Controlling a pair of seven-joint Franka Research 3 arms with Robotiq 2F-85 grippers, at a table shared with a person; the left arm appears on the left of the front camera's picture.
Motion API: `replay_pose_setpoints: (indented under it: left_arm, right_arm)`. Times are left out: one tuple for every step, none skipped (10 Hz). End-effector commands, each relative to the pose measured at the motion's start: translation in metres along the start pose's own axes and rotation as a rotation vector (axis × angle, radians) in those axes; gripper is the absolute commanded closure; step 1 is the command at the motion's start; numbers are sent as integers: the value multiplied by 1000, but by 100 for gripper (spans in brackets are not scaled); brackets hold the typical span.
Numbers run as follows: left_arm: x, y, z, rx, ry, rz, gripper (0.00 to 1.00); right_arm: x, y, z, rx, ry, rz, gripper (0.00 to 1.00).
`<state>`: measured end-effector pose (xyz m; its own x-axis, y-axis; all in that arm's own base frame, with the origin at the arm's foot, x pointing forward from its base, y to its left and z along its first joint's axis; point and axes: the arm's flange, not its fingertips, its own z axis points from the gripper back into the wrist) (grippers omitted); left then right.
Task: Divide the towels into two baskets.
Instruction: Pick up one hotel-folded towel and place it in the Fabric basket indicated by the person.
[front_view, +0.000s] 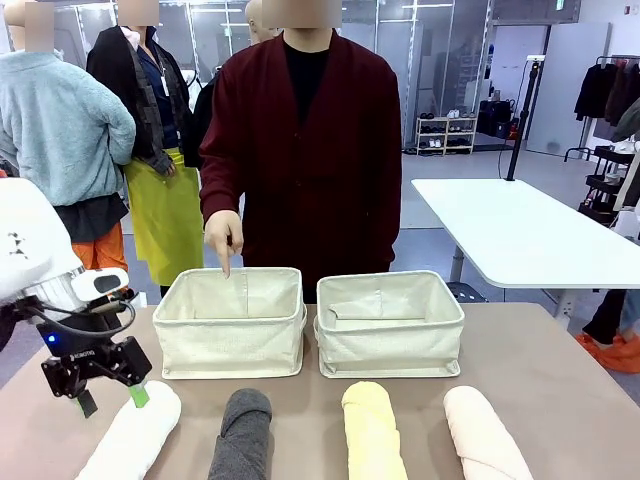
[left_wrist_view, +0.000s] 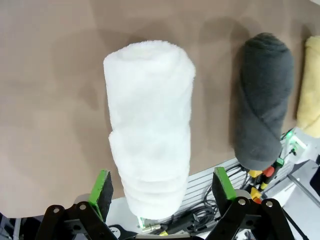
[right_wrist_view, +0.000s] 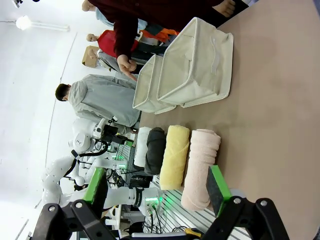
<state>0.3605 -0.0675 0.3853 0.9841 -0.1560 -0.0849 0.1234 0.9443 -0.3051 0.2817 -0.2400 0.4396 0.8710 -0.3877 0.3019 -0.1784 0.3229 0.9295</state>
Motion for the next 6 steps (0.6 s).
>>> replay_pose_setpoints:
  left_arm:
    - [4, -1, -13, 42, 25, 32, 0]
    - [4, 1, -21, 73, 28, 37, 0]
    - [4, 4, -27, 72, 30, 50, 0]
    - [2, 6, -38, 87, 12, 74, 0]
    - [1, 10, -46, 76, 10, 86, 0]
    - [-2, 11, -52, 58, 21, 102, 0]
  right_arm:
    - [-2, 3, 2, 3, 3, 10, 0]
    - [-2, 3, 2, 3, 3, 10, 0]
    - [-2, 3, 2, 3, 3, 10, 0]
    - [-2, 3, 2, 3, 3, 10, 0]
    - [-2, 3, 2, 3, 3, 10, 0]
    - [-2, 3, 2, 3, 3, 10, 0]
